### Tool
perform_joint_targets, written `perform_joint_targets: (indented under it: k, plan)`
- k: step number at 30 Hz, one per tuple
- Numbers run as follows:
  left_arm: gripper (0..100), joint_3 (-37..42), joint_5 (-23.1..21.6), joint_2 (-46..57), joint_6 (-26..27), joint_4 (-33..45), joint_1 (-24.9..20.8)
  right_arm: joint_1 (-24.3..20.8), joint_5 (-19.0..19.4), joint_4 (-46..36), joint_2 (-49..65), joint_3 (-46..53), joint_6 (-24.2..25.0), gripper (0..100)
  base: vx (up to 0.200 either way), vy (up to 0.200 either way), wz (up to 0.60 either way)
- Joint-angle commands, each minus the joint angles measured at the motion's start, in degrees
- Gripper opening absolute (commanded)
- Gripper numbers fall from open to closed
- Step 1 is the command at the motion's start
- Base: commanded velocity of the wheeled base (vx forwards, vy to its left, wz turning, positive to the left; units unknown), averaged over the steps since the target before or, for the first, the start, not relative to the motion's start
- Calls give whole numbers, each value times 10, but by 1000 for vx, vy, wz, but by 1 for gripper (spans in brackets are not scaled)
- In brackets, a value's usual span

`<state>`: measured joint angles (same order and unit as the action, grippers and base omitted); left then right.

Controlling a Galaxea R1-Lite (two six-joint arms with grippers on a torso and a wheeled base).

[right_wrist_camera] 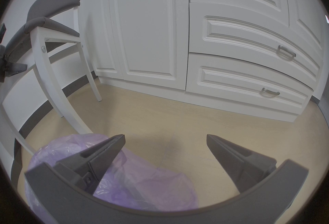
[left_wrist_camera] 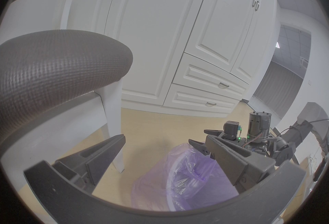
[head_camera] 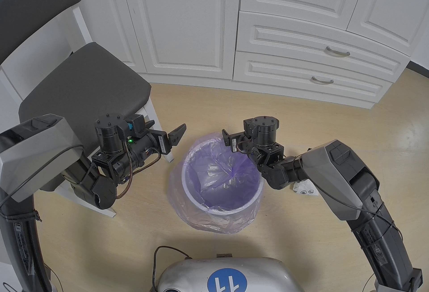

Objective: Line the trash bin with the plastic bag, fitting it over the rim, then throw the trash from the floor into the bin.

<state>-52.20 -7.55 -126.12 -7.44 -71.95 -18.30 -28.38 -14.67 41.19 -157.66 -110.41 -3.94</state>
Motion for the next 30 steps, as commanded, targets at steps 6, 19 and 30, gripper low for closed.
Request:
perform_joint_targets:
  k: [6, 19, 30]
  plan:
    - [100, 5, 0, 6, 0, -6, 3, -1, -2, -19, 49, 19, -1, 100, 0, 0, 0]
    - [100, 91, -26, 82, 1, -12, -32, 11, -5, -117, 376, 382, -14, 100, 0, 0, 0]
    - [100, 216, -41, 177, 71, -4, -68, 74, -23, -117, 600, 678, 12, 100, 0, 0, 0]
